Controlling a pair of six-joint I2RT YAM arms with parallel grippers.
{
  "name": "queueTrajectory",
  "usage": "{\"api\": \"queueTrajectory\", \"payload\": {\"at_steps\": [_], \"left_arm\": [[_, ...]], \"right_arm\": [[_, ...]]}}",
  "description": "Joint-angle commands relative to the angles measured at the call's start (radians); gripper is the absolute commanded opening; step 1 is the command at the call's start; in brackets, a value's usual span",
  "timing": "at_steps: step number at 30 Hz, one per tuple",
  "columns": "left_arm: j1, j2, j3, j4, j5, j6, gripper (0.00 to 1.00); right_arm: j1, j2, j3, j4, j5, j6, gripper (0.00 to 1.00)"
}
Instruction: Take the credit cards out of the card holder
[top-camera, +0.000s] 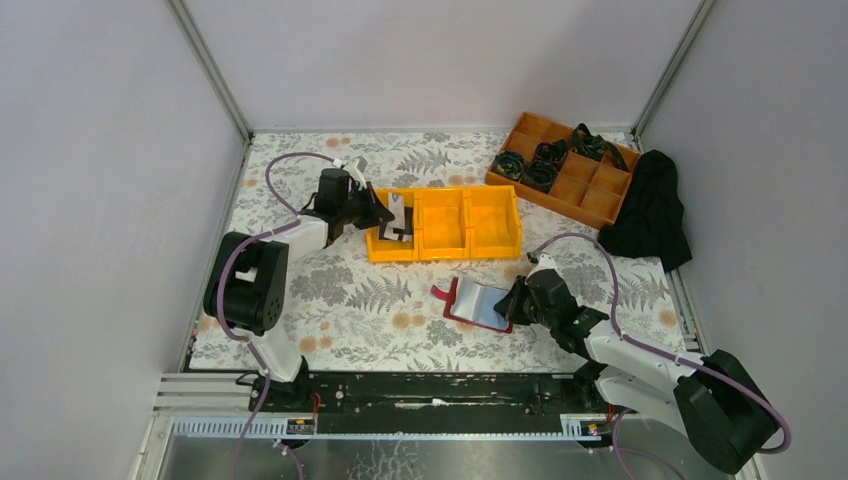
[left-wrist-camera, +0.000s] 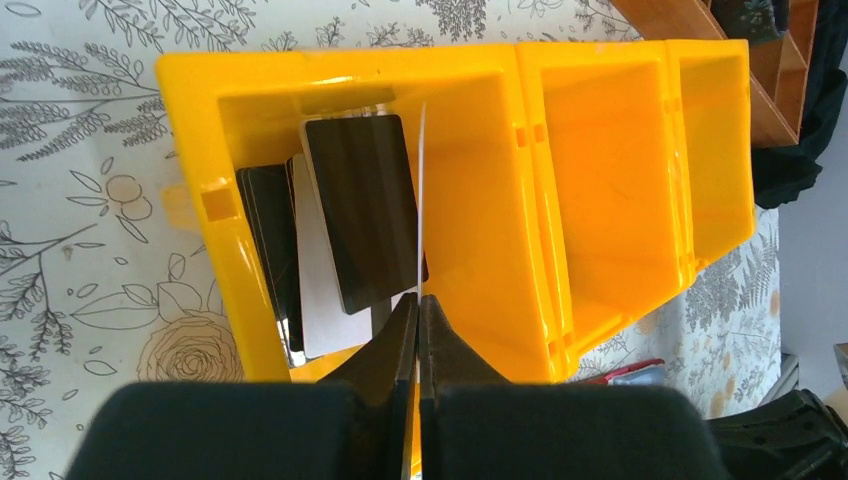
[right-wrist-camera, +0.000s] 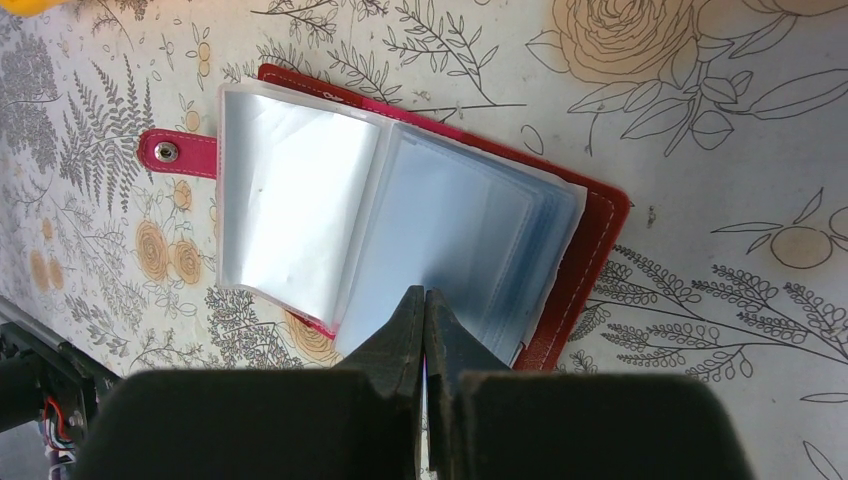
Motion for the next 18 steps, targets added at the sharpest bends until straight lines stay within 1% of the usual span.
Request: {"api": "queueTrajectory", "payload": {"at_steps": [1,10,15,18], "left_arm": [[-0.024,0.019,0.053,-0.050,-0.034,0.036,0.00],[-0.077,0.093,0.132,-0.130,-0.045,0.064,0.00],[-0.089,0.107,0.140,-0.148,-0.063,0.069,0.00],[-0.091,0.124,0.151,-0.155,-0.070,0.069,0.00]], "right_arm": [[-0.009,-0.017,-0.006,-0.024,0.020,-0.017,0.02],[-0.010,-0.011,-0.008,-0.022,0.020,-0.017,0.03],[-0.011,-0.012,-0.005,-0.023,0.020,-0.018,0.03],[-0.011,-0.005,-0.004,-0.020,0.018,-0.018,0.05]]}}
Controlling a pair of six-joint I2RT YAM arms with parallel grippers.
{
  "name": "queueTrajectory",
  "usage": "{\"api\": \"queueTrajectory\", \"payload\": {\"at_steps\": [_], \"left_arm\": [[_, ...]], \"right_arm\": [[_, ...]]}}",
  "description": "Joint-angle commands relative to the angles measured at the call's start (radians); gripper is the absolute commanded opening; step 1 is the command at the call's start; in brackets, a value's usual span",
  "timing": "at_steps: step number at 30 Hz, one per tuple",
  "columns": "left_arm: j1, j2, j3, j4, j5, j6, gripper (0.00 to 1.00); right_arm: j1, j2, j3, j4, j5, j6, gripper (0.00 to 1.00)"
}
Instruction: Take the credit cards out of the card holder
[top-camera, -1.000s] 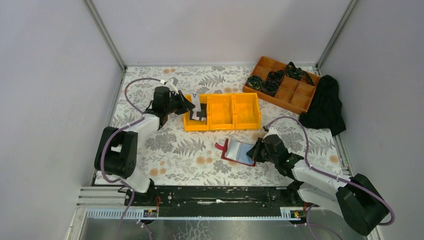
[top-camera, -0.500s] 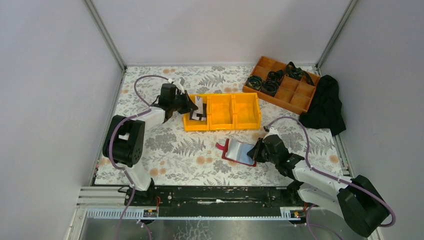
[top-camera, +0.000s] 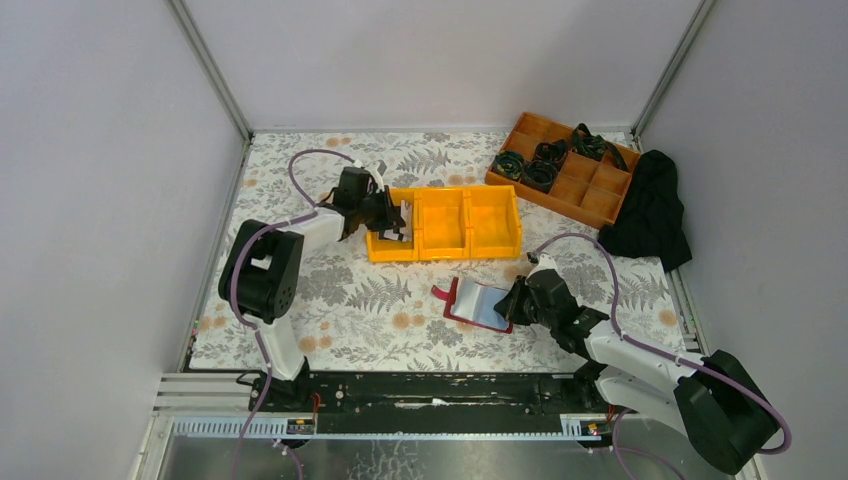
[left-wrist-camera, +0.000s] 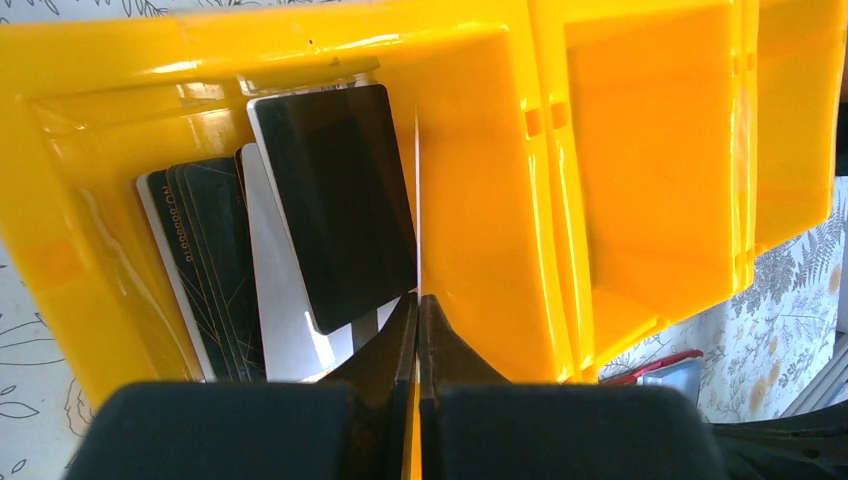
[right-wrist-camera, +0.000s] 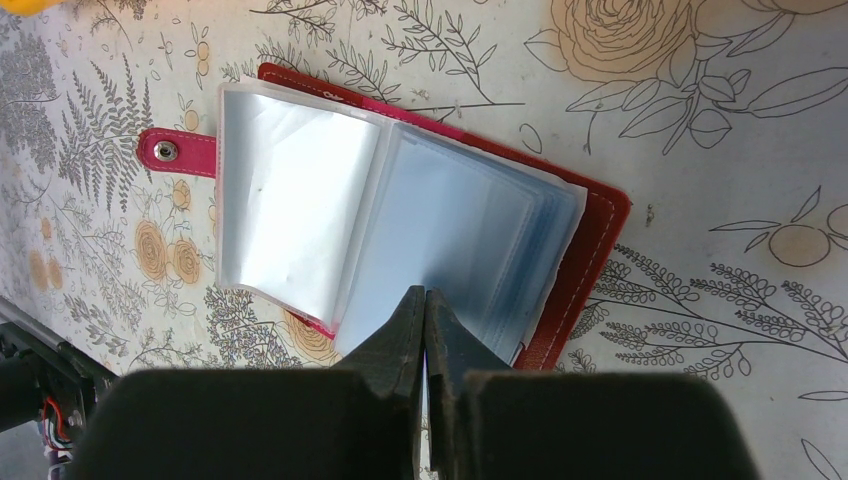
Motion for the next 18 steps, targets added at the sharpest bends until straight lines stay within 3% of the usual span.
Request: {"api": "queueTrajectory", "payload": {"at_steps": [1,11,18], "left_arm": [[-0.013,0.028,0.042,-0.026,-0.018,0.021,0.00],[-0.015,0.069,0.101,-0.085,-0.063,0.037,0.00],[-0.015,0.051,0.092,-0.098,-0.080,0.040,0.13]], "right_arm": [[-0.010,0.002,-0.002,-0.014,0.016,-0.018,0.05],[-0.010,0.005,-0.003,-0.011,0.016,-0.019,0.07],[-0.010,0.007,-0.004,-0.008,0.015,-0.020,0.07]]}}
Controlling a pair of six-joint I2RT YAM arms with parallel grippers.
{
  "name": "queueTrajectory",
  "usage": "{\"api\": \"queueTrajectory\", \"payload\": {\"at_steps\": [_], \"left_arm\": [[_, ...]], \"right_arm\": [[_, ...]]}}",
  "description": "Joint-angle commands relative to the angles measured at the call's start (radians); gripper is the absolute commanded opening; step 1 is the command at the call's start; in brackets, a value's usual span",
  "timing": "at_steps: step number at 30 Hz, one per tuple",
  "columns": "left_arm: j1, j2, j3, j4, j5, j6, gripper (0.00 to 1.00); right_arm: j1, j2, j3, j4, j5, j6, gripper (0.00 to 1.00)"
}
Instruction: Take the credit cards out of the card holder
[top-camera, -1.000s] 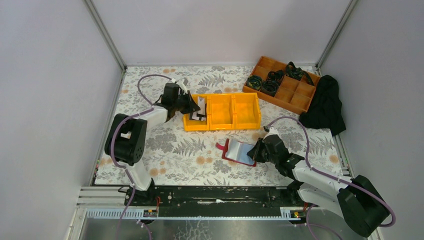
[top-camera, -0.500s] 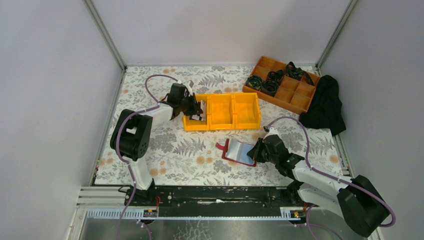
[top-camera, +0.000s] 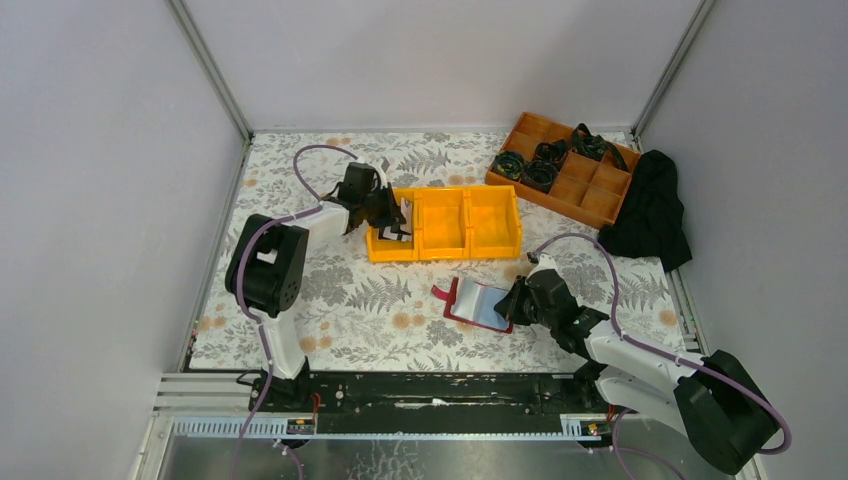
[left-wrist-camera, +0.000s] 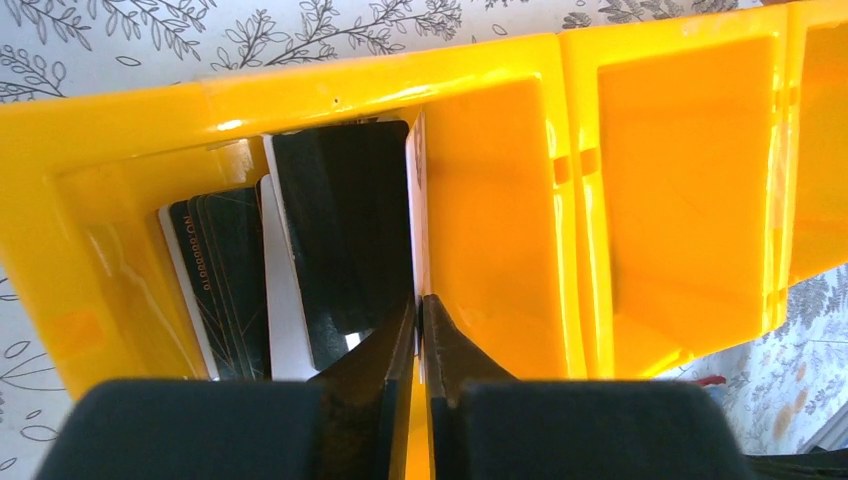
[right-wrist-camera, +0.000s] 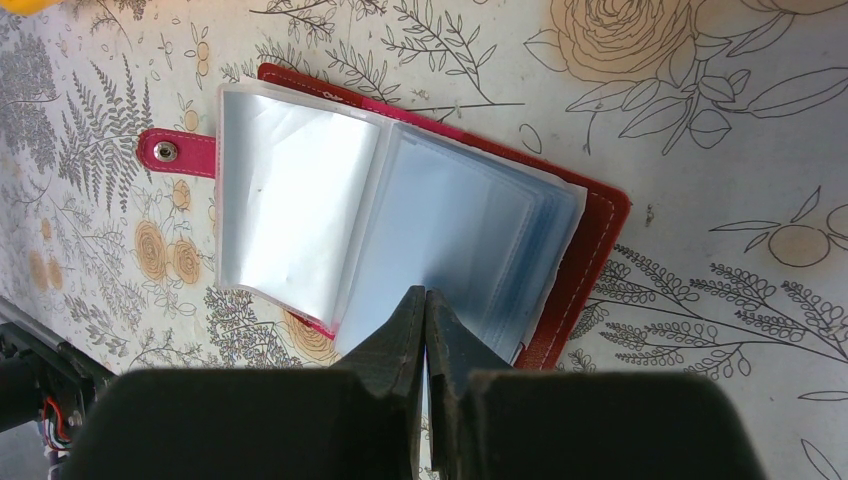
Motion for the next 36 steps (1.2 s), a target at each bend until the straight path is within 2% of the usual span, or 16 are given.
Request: {"api": "queueTrajectory", "payload": {"at_steps": [1,3,9,22,26,30,33,36], "left_arm": [[-0.007,-0.009,0.015,-0.045,-0.033,0.027,0.19],[-0.006,-0.017,0.013,-0.052,-0.044,0.028,0.25],[-0.006,-0.068,0.003,-0.085,-0.104,0.033,0.28],[-0.005,-0.274,-0.059,-0.118,-0.240,0.021,0.26],[-0.013,-0.403,-0.134,-0.049,-0.226,-0.025,0.22],[-0.090,-0.577,-0.238,0.035,-0.226,-0.058,0.22],[-0.211,-0.649,-0.290,0.063,-0.273,-0.064,0.22],[-0.364,-0.656,-0.338,0.118,-0.305,-0.073,0.22]], "right_arm": [[-0.009,0.006,-0.004,-0.007,0.015,-0.019,0.07],[-0.009,0.005,-0.005,-0.007,0.015,-0.019,0.07],[-0.009,-0.003,-0.008,-0.011,0.015,-0.019,0.08],[-0.009,-0.007,-0.013,-0.004,0.013,-0.017,0.09],[-0.009,-0.020,-0.015,-0.002,0.015,-0.017,0.10],[-0.009,-0.038,-0.020,0.006,0.016,-0.015,0.13],[-0.009,-0.046,-0.021,0.015,0.010,-0.016,0.17],[-0.009,-0.054,-0.024,0.026,-0.001,-0.019,0.23]]}}
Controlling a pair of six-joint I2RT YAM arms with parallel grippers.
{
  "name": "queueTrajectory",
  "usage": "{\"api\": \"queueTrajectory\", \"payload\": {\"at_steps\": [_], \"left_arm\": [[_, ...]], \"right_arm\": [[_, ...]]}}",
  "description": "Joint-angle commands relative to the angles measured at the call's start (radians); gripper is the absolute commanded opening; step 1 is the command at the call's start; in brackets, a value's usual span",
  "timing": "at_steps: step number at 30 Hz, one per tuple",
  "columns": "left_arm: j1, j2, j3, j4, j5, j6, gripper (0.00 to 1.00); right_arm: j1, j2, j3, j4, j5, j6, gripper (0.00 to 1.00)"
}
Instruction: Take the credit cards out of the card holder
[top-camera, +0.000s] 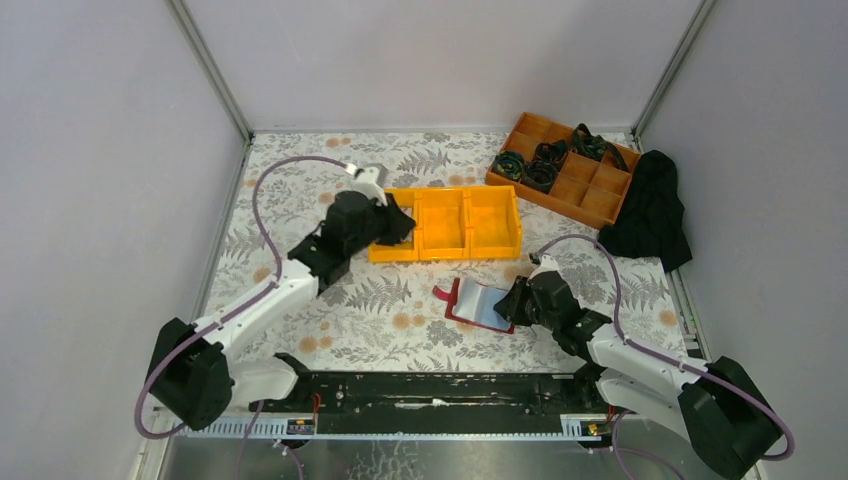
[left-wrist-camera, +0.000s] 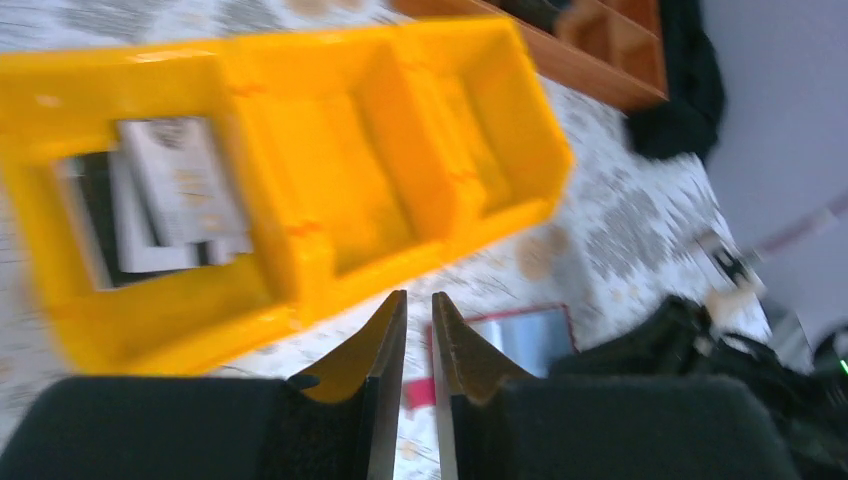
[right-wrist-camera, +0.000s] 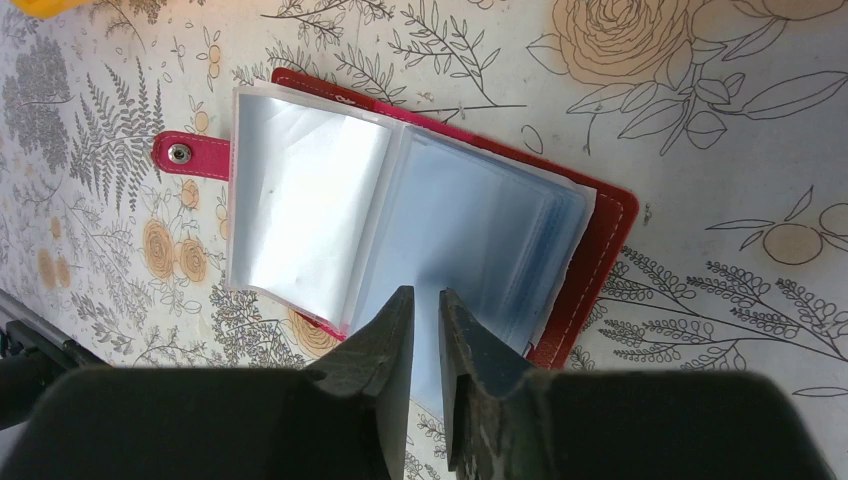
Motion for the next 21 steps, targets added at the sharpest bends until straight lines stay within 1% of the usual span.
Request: {"api": "queueTrajectory", "payload": {"at_steps": [1,3,5,9,11,14,15,19,21], "left_arm": [[-0.204,0.000,-0.075,0.145,-0.068,-0.031,0.22],[-0.302,0.041,-0.101,0.211,-0.100,-0.051,0.22],[-0.379,0.112,-0.101,0.248,-0.124,-0.070,0.21],[-0.465,0.280,-0.090,0.352,-0.092,-0.118,0.20],[-0.482,0.370,-0.067,0.368,-0.080,-0.127,0.19],[-0.490,0.443,-0.046,0.366,-0.090,-0.128,0.19],[-0.490,0.456,-0.045,0.364,-0.098,-0.127,0.18],[-0.492,0.489,-0.042,0.365,-0.105,-0.126,0.18],[-0.491,0.511,-0.036,0.377,-0.091,-0.131,0.18]], "right_arm": [[-0.007,-0.022,-0.009,0.026,-0.005,-0.016,0.24],[-0.008,-0.031,-0.011,0.031,-0.010,-0.018,0.27],[-0.008,-0.042,-0.009,0.031,-0.017,-0.021,0.27],[-0.008,-0.084,0.008,-0.022,-0.014,-0.027,0.28],[-0.008,-0.117,0.019,-0.059,-0.003,-0.029,0.28],[-0.008,-0.176,0.035,-0.123,0.021,-0.029,0.30],[-0.008,-0.195,0.037,-0.141,0.030,-0.028,0.31],[-0.008,-0.247,0.037,-0.186,0.064,-0.014,0.42],[-0.008,-0.243,0.032,-0.189,0.067,-0.009,0.45]]}}
